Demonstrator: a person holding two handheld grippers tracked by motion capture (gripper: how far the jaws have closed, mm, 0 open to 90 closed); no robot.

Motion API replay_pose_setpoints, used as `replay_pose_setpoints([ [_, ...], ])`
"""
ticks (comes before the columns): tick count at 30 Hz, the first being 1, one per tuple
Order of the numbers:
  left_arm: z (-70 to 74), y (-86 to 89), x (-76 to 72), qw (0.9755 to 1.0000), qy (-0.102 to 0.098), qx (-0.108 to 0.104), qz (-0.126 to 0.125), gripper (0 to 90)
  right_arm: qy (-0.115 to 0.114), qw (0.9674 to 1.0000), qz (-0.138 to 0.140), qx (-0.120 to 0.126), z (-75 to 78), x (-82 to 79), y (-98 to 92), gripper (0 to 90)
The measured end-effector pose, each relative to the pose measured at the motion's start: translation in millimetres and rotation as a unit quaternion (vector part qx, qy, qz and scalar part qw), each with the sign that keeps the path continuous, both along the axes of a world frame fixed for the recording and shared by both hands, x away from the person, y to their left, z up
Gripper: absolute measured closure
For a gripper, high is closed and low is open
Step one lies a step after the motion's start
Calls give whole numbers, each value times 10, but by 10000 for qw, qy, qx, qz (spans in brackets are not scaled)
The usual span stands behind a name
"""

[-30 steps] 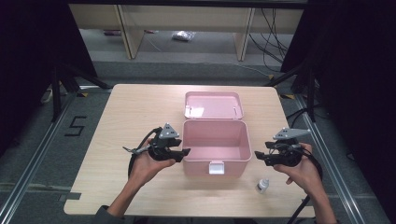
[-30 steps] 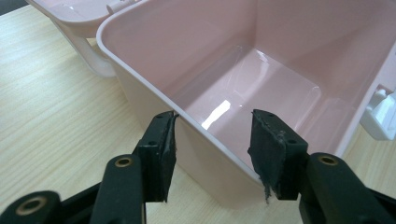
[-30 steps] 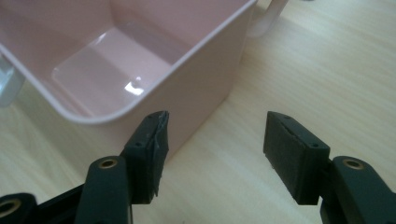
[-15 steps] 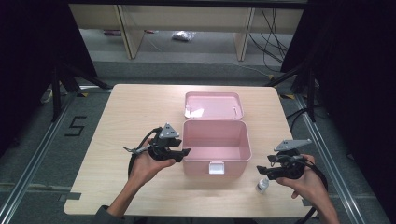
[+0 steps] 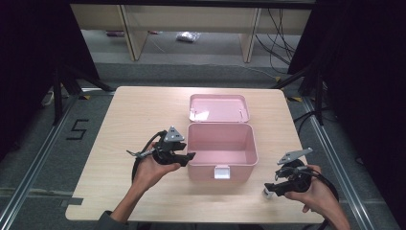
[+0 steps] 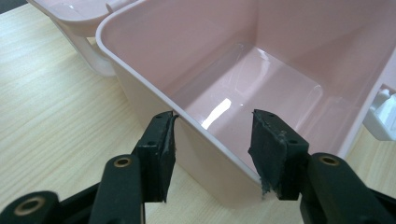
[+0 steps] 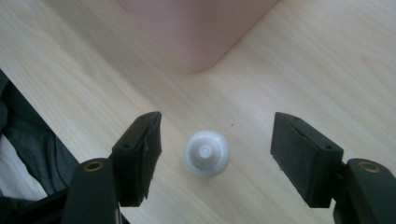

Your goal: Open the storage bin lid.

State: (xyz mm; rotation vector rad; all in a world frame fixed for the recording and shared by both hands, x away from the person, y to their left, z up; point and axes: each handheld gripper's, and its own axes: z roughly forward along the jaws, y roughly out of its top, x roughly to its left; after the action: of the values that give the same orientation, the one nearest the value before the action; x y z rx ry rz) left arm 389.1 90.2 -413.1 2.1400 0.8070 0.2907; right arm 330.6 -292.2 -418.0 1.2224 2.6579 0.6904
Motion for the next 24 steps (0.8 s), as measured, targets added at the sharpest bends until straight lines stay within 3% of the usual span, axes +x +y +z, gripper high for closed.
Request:
replay_pose_setpoints([
  [1,-3,-3,8,10000,23,-29,-22,498,41,10000,60,-34,-12,-2,4,322],
  [2,0,-7,9,10000,24,-19,-24,498,175,9998,-102,-80,-14,-28,26,322],
  [4,-1,-6,15,10000,30,-10,-35,497,95,9998,127,-148,-40,1,15,323],
  [5,-1,-5,16,10000,29,-12,-33,497,124,9993,160,-305,-70,14,26,326],
  [6,-3,-5,16,10000,31,-24,-32,497,124,9993,160,-305,-70,14,26,326],
  [7,-5,-3,18,10000,36,-29,-35,496,124,9983,390,-420,-103,28,27,324],
  [12,-9,-3,21,10000,49,-50,-26,496,314,9970,422,-575,-142,16,49,330],
  [14,-10,-5,23,10000,46,-48,-28,496,228,9956,620,-662,-166,40,52,342],
  [15,-10,-6,24,10000,45,-45,-26,496,287,9955,493,-753,-172,29,71,351],
  [18,-4,-6,15,10000,18,21,-2,496,259,9940,735,-770,-196,38,96,384],
  [19,-4,-5,16,10000,21,13,0,496,238,9936,765,-802,-203,41,109,393],
  [20,-5,-5,17,10000,25,7,-3,496,354,9937,695,-809,-204,27,128,406],
  [21,-5,-6,17,10000,22,7,-1,495,238,9928,792,-864,-212,45,125,411],
  [24,-5,-6,18,10000,21,13,-4,496,242,9916,804,-987,-227,53,142,430],
])
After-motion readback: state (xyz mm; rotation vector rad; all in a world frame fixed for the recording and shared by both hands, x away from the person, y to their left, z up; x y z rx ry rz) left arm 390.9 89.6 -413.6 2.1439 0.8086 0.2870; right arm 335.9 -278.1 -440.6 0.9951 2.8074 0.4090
